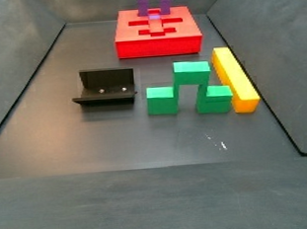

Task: Pick up the blue object. Move up. Place the blue object on the fixture. Regrasp the blue object. Move to above the board. Insert the blue object.
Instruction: Move to above the board.

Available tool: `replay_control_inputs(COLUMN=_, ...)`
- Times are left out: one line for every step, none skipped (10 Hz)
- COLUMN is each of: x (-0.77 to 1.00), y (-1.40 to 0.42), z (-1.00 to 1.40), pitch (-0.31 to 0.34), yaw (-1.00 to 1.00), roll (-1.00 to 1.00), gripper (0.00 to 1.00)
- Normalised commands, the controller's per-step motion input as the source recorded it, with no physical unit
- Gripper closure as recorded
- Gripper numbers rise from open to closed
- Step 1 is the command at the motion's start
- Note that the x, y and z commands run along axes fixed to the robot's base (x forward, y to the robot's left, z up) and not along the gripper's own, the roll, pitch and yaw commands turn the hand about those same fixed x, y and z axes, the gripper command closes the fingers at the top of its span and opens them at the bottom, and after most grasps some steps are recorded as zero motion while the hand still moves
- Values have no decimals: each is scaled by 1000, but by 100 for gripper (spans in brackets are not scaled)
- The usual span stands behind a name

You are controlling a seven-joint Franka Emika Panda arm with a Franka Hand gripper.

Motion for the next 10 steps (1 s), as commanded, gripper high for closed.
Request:
replay_control_inputs(x=-1400, y=-1274, z=304, pitch=113, yaw=-5, roll=-1000, gripper=100)
replay_control_inputs(x=-1400, y=-1254, z=285, pitch=99, yaw=1, roll=-1000, gripper=100)
replay_control_inputs(x=-1400, y=-1153, z=273, pitch=60, yaw=15, roll=-1000, gripper=100)
replay_control_inputs(x=-1400, y=-1098, z=237, pitch=46, yaw=23, roll=-1000, gripper=100)
replay_control_inputs(x=-1400, y=-1075, z=239, pitch=38, yaw=33, roll=-1000, gripper=100)
replay_control_inputs(x=-1400, y=-1054, z=232, pitch=28, yaw=39, roll=-1000, gripper=100)
replay_control_inputs(x=-650, y=-438, z=90, pitch=12, yaw=43, roll=-1000, gripper=100)
replay_control_inputs(x=-411, y=-258, z=45, pitch=14, yaw=43, roll=-1000, gripper=100)
replay_control_inputs(x=-137, y=-87, z=28, pitch=27, yaw=33, roll=-1000, gripper=100)
replay_control_inputs(x=-79, y=-39, z=11, pitch=7, yaw=29, roll=-1000, gripper=100)
